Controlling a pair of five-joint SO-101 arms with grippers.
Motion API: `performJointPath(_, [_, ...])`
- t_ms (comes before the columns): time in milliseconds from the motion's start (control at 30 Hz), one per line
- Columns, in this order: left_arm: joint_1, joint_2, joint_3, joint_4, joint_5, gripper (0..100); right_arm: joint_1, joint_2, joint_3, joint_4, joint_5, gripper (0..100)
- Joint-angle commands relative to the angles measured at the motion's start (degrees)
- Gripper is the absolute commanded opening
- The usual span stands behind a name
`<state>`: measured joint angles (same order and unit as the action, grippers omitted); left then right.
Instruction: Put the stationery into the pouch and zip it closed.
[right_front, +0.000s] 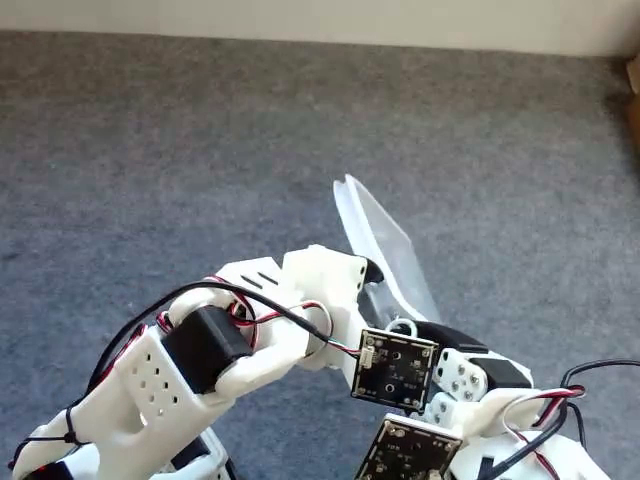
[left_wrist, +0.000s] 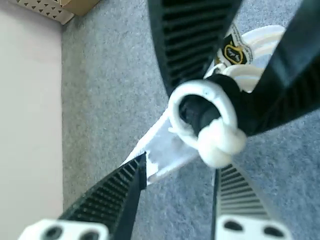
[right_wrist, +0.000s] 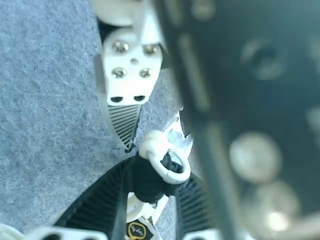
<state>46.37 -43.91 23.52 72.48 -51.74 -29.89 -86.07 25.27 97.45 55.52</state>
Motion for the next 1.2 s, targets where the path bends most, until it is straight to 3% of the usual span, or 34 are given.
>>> performJointPath(0, [-3.1,-0.7,-3.1,-1.1,-0.2,22,-0.9,0.4,-2.9,-0.1,-0.7,0.5])
performJointPath(233, [-5.6,-0.7,-6.1,-1.0,-0.2,22,-1.0,0.4,-2.9,-0.1,-0.7,0.5])
performJointPath(733, [1.2,-0.2,-0.6,-1.4,-0.5,22,-3.7,0.4,-2.9,-0.1,-1.0,0.5])
performJointPath(1167, [-0.1,-0.7,0.9,-1.1,-0.2,18,-4.0,0.3,-2.9,-0.2,-1.1,0.5])
